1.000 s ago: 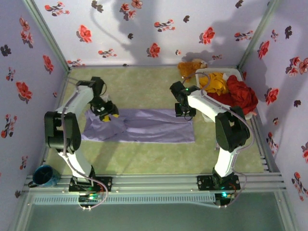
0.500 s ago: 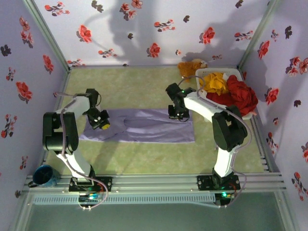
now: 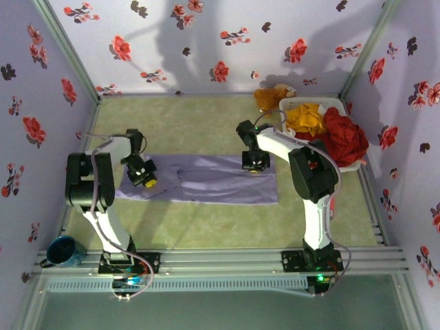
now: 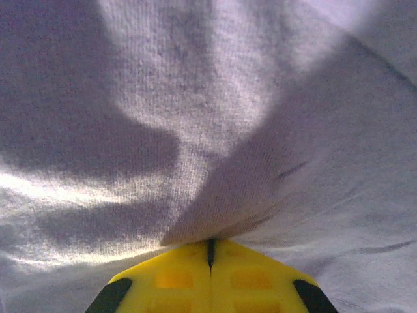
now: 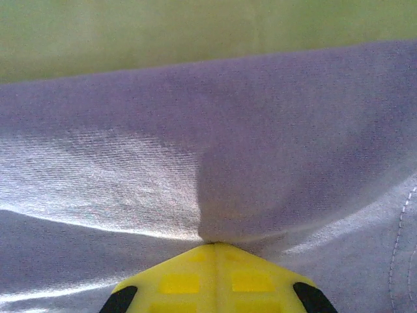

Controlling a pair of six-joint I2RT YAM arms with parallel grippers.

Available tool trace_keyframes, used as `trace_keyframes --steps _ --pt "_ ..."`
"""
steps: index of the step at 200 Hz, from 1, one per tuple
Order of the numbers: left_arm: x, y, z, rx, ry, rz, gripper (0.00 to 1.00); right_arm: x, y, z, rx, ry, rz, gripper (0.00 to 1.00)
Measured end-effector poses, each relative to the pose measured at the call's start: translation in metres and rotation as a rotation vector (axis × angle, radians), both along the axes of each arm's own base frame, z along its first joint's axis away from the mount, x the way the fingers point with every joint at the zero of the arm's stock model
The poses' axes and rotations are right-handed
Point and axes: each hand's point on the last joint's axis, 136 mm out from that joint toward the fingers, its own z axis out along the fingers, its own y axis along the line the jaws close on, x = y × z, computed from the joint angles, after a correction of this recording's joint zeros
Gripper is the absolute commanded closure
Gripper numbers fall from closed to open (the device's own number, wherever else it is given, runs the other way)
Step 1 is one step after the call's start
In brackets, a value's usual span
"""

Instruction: Fold and stack the t-shirts

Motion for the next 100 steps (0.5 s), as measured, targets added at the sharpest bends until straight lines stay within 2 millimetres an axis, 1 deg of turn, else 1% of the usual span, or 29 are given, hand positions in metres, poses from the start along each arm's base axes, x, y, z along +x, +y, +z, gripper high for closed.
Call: trace_keyframes --steps 15,34,62,69,82,100 --pt "0.012 -0.001 0.000 0.000 0.021 -0.001 1.00 -0.003 -0.002 0.000 0.001 -0.003 -0.002 1.00" --pt "0.030 -0.003 0.001 -0.007 0.026 -0.003 1.00 -0.012 -0.008 0.000 0.004 -0.006 -0.014 1.00" --pt "0.053 -0.005 0.003 -0.012 0.025 -0.016 1.00 -0.033 -0.017 -0.001 0.014 0.002 -0.046 1.00" --pt "0.062 -0.006 0.003 -0.016 0.022 -0.030 1.00 -0.038 -0.020 -0.001 0.017 0.005 -0.057 1.00" --pt "0.084 -0.009 0.004 -0.028 0.010 -0.070 1.00 -0.051 -0.022 0.000 0.034 0.011 -0.077 1.00" --pt "0.116 -0.015 0.005 -0.052 -0.015 -0.138 1.00 -0.077 -0.020 0.000 0.059 0.036 -0.089 1.00"
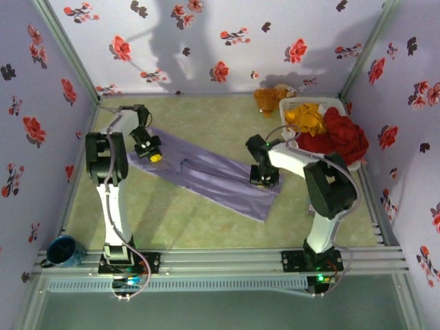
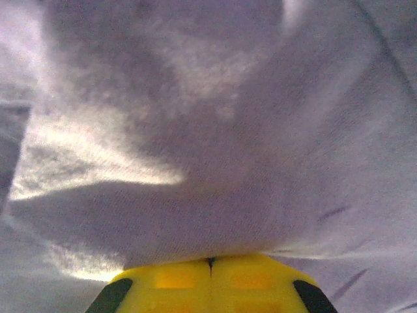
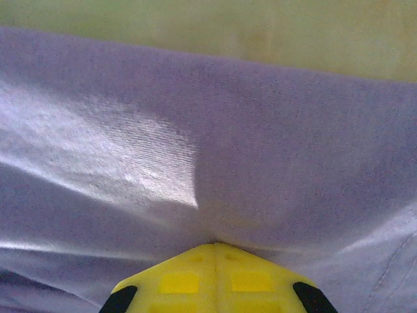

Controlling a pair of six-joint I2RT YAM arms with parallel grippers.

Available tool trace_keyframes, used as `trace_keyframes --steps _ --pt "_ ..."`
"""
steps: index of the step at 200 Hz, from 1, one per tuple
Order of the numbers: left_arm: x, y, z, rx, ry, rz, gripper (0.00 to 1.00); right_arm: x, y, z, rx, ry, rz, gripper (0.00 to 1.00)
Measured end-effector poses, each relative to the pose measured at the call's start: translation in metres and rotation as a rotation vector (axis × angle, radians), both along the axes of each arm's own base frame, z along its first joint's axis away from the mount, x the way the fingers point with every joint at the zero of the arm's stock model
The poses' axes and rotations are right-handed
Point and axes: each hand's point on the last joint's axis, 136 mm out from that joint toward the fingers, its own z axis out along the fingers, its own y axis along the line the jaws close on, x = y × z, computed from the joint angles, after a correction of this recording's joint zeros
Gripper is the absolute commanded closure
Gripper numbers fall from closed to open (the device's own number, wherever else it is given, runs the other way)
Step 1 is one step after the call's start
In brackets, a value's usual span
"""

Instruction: Fold and stack the t-shirts

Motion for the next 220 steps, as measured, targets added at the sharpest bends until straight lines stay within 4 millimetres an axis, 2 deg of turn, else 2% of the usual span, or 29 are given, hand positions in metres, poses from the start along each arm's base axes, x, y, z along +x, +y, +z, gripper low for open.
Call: trace_keyframes --steps 25,39,63,85,103,123,142,178,207,220 --pt "0.025 -0.004 0.005 -0.010 -0.050 -0.058 1.00 -0.030 0.013 0.005 0.027 0.037 0.030 1.00" --pt "0.030 -0.003 0.010 -0.012 -0.070 -0.063 1.00 -0.037 0.017 0.015 0.037 0.041 0.051 1.00" --pt "0.032 -0.002 0.024 -0.014 -0.111 -0.052 1.00 -0.028 0.025 0.038 0.063 0.010 0.051 1.00" --pt "0.020 -0.005 0.038 -0.033 -0.138 -0.007 1.00 -0.018 0.038 0.049 0.102 -0.012 0.060 1.00" --pt "0.006 -0.011 0.041 -0.055 -0.138 0.030 1.00 -0.021 0.050 0.042 0.102 0.016 0.086 1.00" --pt "-0.009 -0.016 0.027 -0.069 -0.111 0.063 1.00 -0.033 0.064 0.027 0.092 0.063 0.129 1.00" --pt "-0.014 -0.019 0.018 -0.073 -0.092 0.076 1.00 -0.046 0.077 0.019 0.100 0.098 0.157 1.00" --pt "0.000 -0.019 0.030 -0.079 -0.138 0.082 1.00 -0.064 0.105 -0.001 0.142 0.161 0.185 1.00" --pt "0.013 -0.016 0.044 -0.082 -0.181 0.094 1.00 -0.071 0.128 0.000 0.181 0.172 0.192 1.00" --pt "0.017 -0.013 0.047 -0.081 -0.188 0.107 1.00 -0.079 0.145 0.000 0.198 0.181 0.213 1.00"
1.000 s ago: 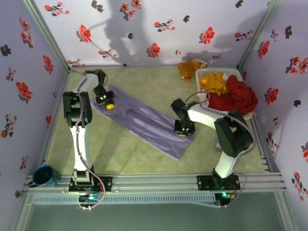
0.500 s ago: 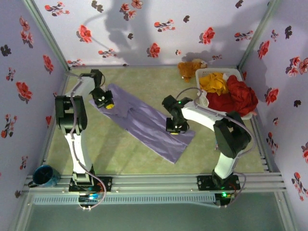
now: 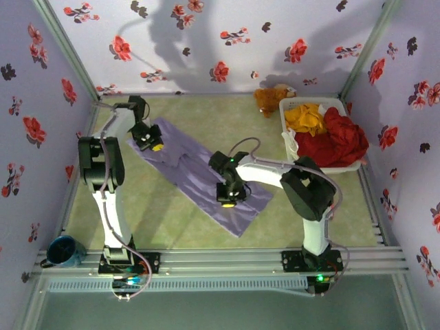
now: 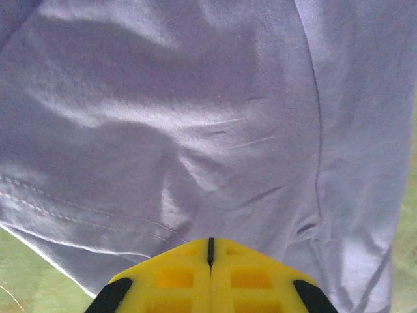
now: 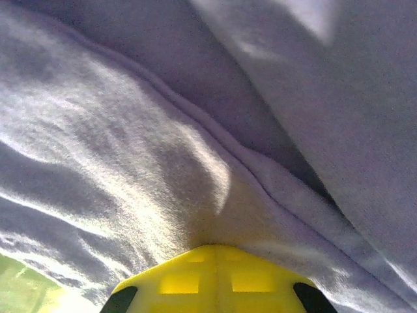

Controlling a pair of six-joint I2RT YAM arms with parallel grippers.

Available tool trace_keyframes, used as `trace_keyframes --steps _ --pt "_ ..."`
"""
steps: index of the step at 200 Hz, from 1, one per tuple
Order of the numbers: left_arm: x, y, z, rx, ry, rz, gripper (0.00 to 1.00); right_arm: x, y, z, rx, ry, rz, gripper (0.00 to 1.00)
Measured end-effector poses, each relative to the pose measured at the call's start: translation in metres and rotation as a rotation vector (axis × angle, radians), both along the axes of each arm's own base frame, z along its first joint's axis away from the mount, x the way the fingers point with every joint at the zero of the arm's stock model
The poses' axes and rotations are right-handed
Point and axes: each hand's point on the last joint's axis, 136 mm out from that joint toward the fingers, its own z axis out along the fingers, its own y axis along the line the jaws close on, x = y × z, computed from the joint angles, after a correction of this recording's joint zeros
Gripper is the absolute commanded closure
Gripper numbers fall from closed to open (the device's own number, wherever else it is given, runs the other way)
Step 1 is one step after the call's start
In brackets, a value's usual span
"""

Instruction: Fold and stack the t-shirts

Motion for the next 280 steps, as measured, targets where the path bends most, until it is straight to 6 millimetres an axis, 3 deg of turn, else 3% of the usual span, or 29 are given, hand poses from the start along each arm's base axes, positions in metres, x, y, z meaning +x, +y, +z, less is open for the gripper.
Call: trace_keyframes --steps 32,43,77,99,129,155,173,208,232,256,269,280 --pt "0.008 0.003 -0.003 -0.004 0.007 0.053 1.00 -0.020 0.055 0.002 0.070 0.012 0.066 1.00" --pt "0.013 0.003 -0.009 -0.005 0.012 0.077 1.00 -0.024 0.071 0.002 0.094 0.011 0.079 0.95" --pt "0.028 0.004 -0.037 -0.006 0.033 0.180 1.00 -0.028 0.090 0.006 0.126 -0.013 0.099 0.80" --pt "0.037 0.004 -0.043 -0.018 0.043 0.241 1.00 -0.021 0.088 0.010 0.128 -0.035 0.085 0.74" --pt "0.070 -0.006 -0.041 -0.051 0.001 0.266 1.00 -0.011 0.079 0.030 0.158 -0.093 0.055 0.68" --pt "0.101 -0.036 -0.040 -0.086 -0.034 0.211 1.00 -0.004 0.069 0.048 0.186 -0.141 0.024 0.66" --pt "0.111 -0.065 -0.040 -0.104 -0.055 0.152 1.00 0.004 0.061 0.053 0.190 -0.161 0.000 0.65" --pt "0.105 -0.125 -0.039 -0.139 -0.076 0.035 1.00 0.020 0.032 0.042 0.146 -0.160 -0.067 0.64" --pt "0.094 -0.164 -0.038 -0.181 -0.075 -0.034 1.00 0.019 0.011 0.024 0.096 -0.137 -0.095 0.64" --pt "0.089 -0.190 -0.036 -0.225 -0.080 -0.058 1.00 0.003 -0.001 0.004 0.057 -0.104 -0.096 0.64" --pt "0.088 -0.200 -0.033 -0.249 -0.085 -0.061 1.00 0.000 -0.002 0.006 0.066 -0.108 -0.100 0.64" --pt "0.089 -0.207 -0.030 -0.265 -0.091 -0.061 0.90 0.000 -0.003 0.013 0.080 -0.122 -0.105 0.64"
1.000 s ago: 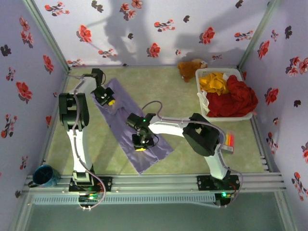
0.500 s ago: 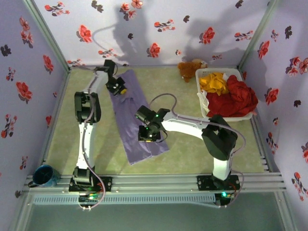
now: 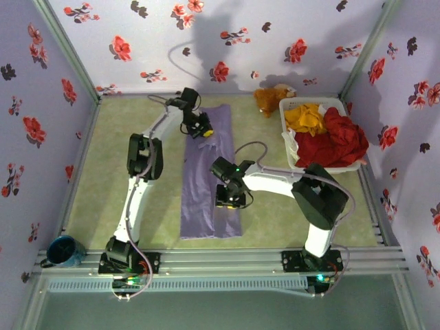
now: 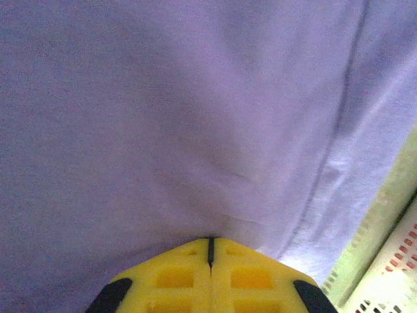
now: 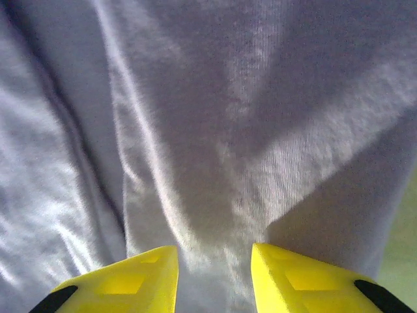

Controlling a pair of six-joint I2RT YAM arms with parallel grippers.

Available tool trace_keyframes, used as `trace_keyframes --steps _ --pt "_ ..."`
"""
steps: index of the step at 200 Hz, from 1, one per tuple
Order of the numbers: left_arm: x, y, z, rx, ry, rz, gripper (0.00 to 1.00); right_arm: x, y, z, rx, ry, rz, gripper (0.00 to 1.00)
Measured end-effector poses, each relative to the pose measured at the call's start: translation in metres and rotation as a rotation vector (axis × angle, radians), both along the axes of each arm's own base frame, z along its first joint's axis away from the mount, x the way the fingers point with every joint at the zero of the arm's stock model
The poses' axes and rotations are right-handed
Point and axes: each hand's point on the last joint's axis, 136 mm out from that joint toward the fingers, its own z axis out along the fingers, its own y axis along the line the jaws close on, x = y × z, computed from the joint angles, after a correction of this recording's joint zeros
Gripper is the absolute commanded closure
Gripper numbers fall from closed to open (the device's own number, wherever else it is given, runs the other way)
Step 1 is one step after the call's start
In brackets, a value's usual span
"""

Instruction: Fold and stack the t-shirts

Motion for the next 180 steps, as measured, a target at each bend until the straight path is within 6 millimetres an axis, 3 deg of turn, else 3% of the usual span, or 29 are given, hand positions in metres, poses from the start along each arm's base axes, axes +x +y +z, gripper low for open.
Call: trace_keyframes --steps 28,55,70,88,107,121,157,180 --pt "0.003 -0.003 0.013 -0.022 -0.023 0.004 0.73 0.000 -0.006 0.025 0.036 -0.051 -0.020 0.63" --pt "-0.008 0.012 0.059 -0.024 -0.076 0.010 0.57 -0.005 -0.017 0.047 0.065 -0.094 -0.034 0.62" --pt "-0.029 0.030 0.100 -0.023 -0.125 0.012 0.54 -0.014 -0.030 0.050 0.063 -0.095 -0.037 0.61" --pt "-0.069 0.056 0.154 -0.013 -0.209 0.004 0.54 -0.027 -0.047 0.047 0.040 -0.076 -0.044 0.60" --pt "-0.118 0.080 0.179 0.012 -0.254 -0.012 0.54 -0.040 -0.061 0.041 0.020 -0.054 -0.055 0.59" --pt "-0.160 0.094 0.167 0.037 -0.230 -0.031 0.55 -0.048 -0.069 0.036 0.014 -0.041 -0.065 0.59" --pt "-0.276 0.130 0.072 0.152 0.060 -0.080 0.56 -0.069 -0.076 0.021 -0.002 0.006 -0.067 0.58" --pt "-0.329 0.145 0.049 0.174 0.151 -0.092 0.57 -0.079 -0.068 0.017 0.009 0.020 -0.050 0.58"
